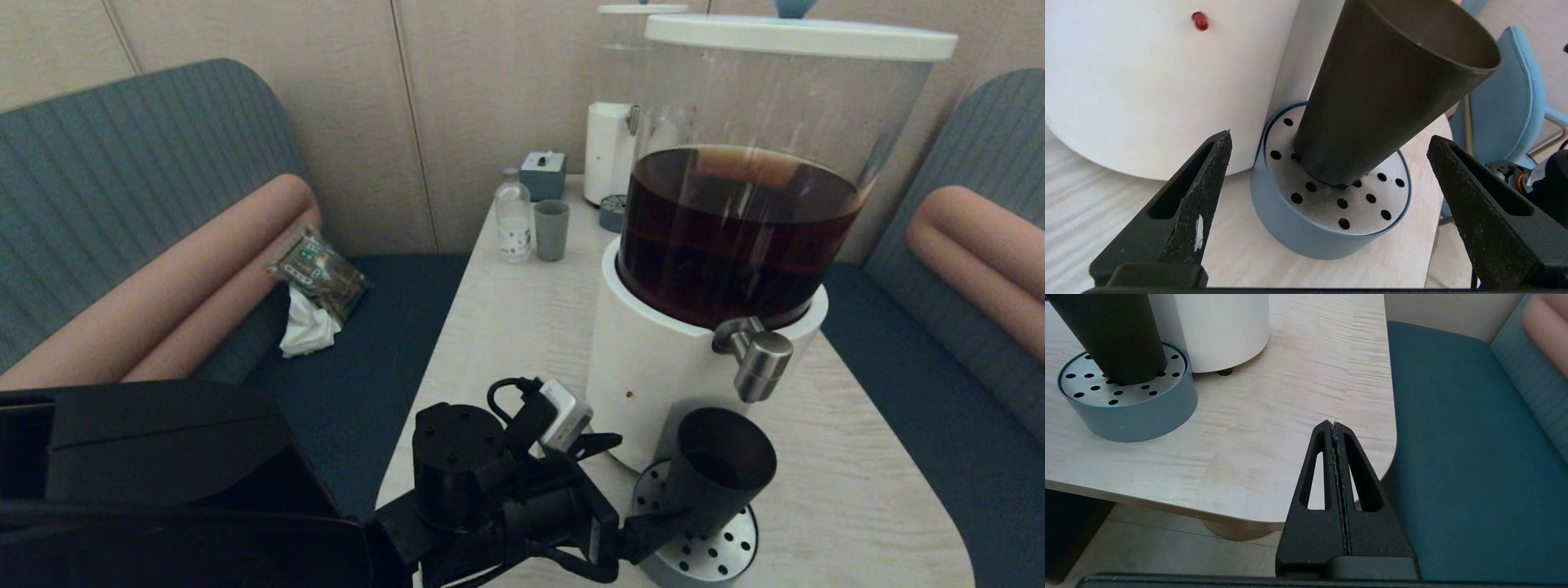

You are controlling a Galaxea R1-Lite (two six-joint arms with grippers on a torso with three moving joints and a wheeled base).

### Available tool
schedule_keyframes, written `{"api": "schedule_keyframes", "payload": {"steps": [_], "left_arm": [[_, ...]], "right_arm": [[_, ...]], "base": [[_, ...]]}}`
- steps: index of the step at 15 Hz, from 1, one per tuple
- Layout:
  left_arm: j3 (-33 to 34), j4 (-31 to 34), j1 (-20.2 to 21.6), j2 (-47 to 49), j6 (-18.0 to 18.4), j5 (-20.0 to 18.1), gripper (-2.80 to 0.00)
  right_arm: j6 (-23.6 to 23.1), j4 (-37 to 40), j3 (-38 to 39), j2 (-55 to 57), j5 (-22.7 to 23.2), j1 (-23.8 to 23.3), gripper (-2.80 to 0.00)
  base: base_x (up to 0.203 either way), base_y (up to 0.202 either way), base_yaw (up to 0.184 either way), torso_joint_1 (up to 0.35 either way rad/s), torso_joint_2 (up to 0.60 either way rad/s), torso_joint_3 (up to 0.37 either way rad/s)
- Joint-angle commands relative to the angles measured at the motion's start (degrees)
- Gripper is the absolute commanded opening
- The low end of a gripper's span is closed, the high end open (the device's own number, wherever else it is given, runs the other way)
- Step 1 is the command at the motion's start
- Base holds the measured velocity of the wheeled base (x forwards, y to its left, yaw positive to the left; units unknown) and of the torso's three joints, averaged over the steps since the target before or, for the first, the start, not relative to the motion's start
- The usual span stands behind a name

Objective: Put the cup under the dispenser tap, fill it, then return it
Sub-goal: Place the cup next to the water dispenser

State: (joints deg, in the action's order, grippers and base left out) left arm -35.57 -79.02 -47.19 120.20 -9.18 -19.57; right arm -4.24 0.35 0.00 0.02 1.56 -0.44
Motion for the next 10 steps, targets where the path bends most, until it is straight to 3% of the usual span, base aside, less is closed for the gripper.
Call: {"api": "schedule_keyframes", "payload": {"steps": [1, 10], "left_arm": [[-0.3, -0.3, -0.1, 0.2, -0.1, -0.1, 0.00], [-1.4, -0.1, -0.3, 0.4, -0.1, -0.2, 0.00]], "right_arm": [[-0.1, 0.0, 0.0, -0.2, 0.0, 0.0, -2.80], [0.0, 0.0, 0.0, -0.1, 0.1, 0.0, -2.80]], "base": [[0.000, 0.000, 0.000, 0.000, 0.00, 0.000], [0.000, 0.000, 0.000, 0.000, 0.00, 0.000]]}}
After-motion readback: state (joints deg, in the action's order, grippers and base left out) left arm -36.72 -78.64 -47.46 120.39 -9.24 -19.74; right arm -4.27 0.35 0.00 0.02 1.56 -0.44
